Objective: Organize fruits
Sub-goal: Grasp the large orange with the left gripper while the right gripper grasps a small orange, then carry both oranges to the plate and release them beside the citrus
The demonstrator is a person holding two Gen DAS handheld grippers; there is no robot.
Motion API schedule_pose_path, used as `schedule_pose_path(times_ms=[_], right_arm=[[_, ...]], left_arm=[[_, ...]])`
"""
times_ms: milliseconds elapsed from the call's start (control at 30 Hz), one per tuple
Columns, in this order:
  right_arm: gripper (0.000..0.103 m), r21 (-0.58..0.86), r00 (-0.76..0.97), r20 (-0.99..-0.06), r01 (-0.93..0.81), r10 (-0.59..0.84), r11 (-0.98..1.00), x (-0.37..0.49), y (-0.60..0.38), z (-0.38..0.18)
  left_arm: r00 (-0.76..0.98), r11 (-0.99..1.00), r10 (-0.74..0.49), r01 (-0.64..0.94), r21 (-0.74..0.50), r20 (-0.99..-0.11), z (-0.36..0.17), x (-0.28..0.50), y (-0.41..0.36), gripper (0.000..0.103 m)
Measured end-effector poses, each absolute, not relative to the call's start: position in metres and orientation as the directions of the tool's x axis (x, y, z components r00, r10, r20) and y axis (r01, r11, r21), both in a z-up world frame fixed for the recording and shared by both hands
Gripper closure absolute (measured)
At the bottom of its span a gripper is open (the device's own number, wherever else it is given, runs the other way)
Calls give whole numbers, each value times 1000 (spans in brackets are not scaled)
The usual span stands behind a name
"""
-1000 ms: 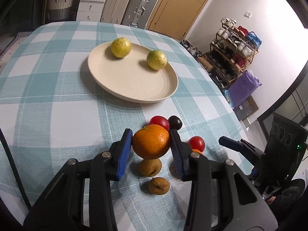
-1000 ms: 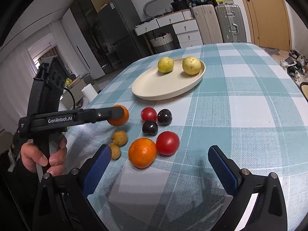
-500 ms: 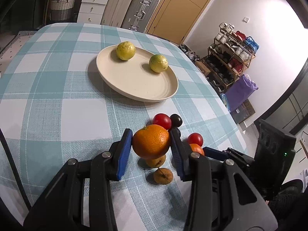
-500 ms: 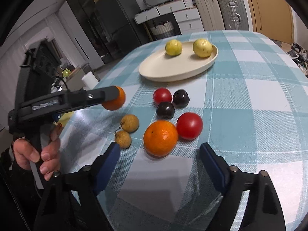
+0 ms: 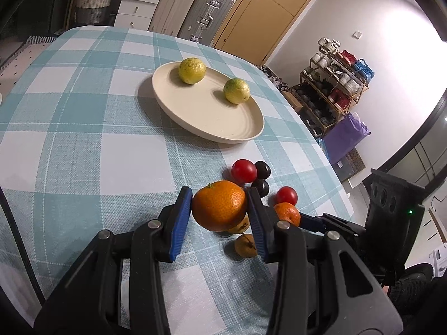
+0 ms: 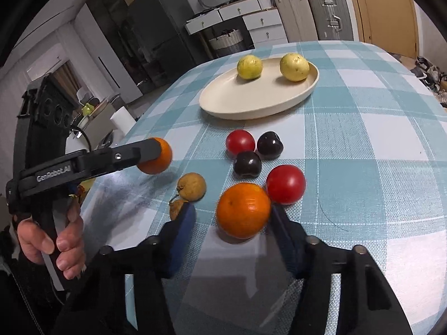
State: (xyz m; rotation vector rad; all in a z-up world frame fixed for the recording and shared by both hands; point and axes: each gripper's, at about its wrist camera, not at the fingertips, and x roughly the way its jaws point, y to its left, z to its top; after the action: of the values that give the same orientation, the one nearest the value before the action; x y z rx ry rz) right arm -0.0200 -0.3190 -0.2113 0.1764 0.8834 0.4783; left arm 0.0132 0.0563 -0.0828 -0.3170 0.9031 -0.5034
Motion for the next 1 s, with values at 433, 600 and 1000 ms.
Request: schedule_pose_path(times_ms=[433,600,1000], right_arm=[[66,389,544,-664,-334,512,859,-24,-325,-208],[66,394,565,-623,-371,541,841,-25,-329,-196],[66,410,608,-555,-394,568,823,0,-344,-169]], left_arm=[[506,838,-543,277,-469,-671,-85,10,59,66],[499,843,-536,288,-453,-680,-80,15,55,66],[528,852,-522,284,-440,-669,-56,42,53,66]])
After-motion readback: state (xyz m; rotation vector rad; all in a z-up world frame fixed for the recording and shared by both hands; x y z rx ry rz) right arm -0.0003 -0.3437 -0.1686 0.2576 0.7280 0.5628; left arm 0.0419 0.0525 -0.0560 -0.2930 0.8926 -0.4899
